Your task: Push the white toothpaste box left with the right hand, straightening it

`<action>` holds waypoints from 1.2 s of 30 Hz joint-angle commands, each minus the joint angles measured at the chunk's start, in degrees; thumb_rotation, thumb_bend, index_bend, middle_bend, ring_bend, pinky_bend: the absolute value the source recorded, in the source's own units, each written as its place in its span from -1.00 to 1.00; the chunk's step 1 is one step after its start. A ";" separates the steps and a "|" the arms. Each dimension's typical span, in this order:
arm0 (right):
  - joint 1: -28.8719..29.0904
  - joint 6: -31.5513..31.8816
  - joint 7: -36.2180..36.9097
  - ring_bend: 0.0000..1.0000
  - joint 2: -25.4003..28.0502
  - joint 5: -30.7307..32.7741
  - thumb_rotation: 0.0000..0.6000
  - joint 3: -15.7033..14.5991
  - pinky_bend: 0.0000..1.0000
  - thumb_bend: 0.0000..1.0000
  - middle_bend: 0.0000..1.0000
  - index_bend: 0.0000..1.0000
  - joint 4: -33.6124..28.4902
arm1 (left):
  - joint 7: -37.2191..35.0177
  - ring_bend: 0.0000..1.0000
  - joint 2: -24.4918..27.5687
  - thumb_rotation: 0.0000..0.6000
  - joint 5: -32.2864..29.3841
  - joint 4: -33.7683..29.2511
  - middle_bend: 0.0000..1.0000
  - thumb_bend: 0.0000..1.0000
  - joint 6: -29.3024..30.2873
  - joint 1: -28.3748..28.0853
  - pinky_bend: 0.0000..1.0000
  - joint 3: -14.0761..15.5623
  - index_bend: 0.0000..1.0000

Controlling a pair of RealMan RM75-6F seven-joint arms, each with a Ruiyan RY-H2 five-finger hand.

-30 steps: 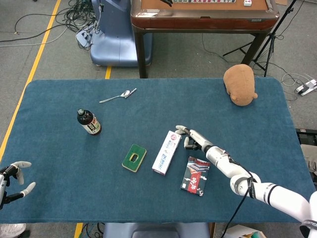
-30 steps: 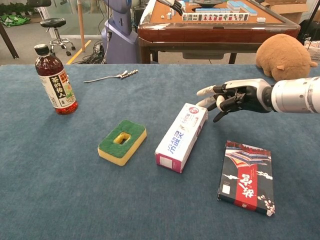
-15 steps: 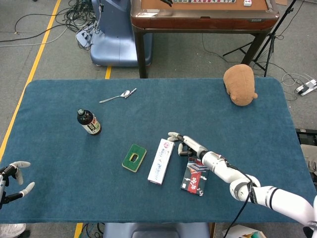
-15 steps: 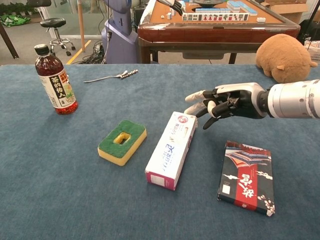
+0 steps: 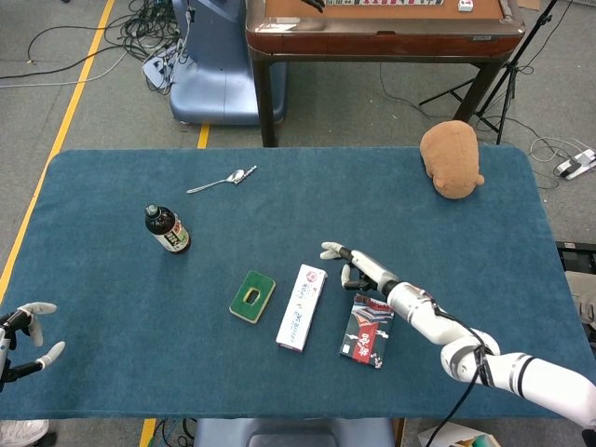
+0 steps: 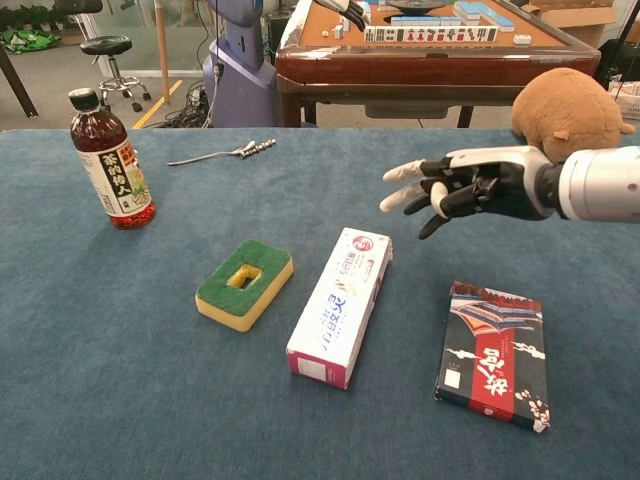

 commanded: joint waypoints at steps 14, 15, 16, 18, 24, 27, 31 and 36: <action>-13.38 28.70 -31.18 -0.79 17.34 -1.51 1.00 -10.74 -0.48 0.59 -0.69 -0.76 -18.24 | 1.73 0.13 -0.54 1.00 1.16 -0.62 0.33 -0.58 -0.23 -0.61 0.34 0.09 -0.25; -14.46 30.37 -32.28 -0.79 18.11 -1.77 1.00 -11.46 -0.48 0.59 -0.69 -0.75 -19.17 | 1.83 0.13 -0.58 1.00 1.28 -0.65 0.33 -0.58 -0.21 -0.63 0.34 0.12 -0.25; -15.54 31.87 -33.19 -0.79 18.82 -2.05 1.00 -12.23 -0.48 0.58 -0.68 -0.74 -19.91 | 1.97 0.13 -0.60 1.00 1.42 -0.69 0.33 -0.58 -0.18 -0.64 0.34 0.16 -0.25; -17.94 35.38 -35.68 -0.79 20.06 -3.36 1.00 -14.19 -0.48 0.57 -0.69 -0.74 -20.82 | 2.24 0.13 -0.69 1.00 1.68 -0.81 0.33 -0.58 -0.06 -0.65 0.34 0.23 -0.25; -25.00 45.00 -39.74 -0.79 22.70 -9.72 1.00 -19.99 -0.48 0.49 -0.69 -0.74 -22.00 | 3.45 0.13 -1.13 1.00 2.17 -1.13 0.33 -0.58 -0.41 -0.87 0.34 0.49 -0.25; -28.26 49.59 -38.98 -0.79 23.26 -14.92 1.00 -22.81 -0.48 0.48 -0.68 -0.73 -21.19 | 4.05 0.13 -1.45 1.00 2.50 -1.37 0.33 -0.58 -0.35 -0.93 0.34 0.57 -0.24; -32.87 57.24 -38.20 -0.79 22.71 -20.84 1.00 -25.41 -0.48 0.46 -0.67 -0.66 -19.81 | 4.61 0.11 -2.02 1.00 2.73 -1.38 0.32 -0.58 0.19 -0.91 0.34 0.39 -0.21; -37.86 66.20 -38.18 -0.79 20.68 -27.15 1.00 -27.35 -0.48 0.45 -0.65 -0.64 -17.12 | 4.94 0.10 -2.24 1.00 2.80 -1.38 0.31 -0.58 -0.10 -1.04 0.34 0.54 -0.19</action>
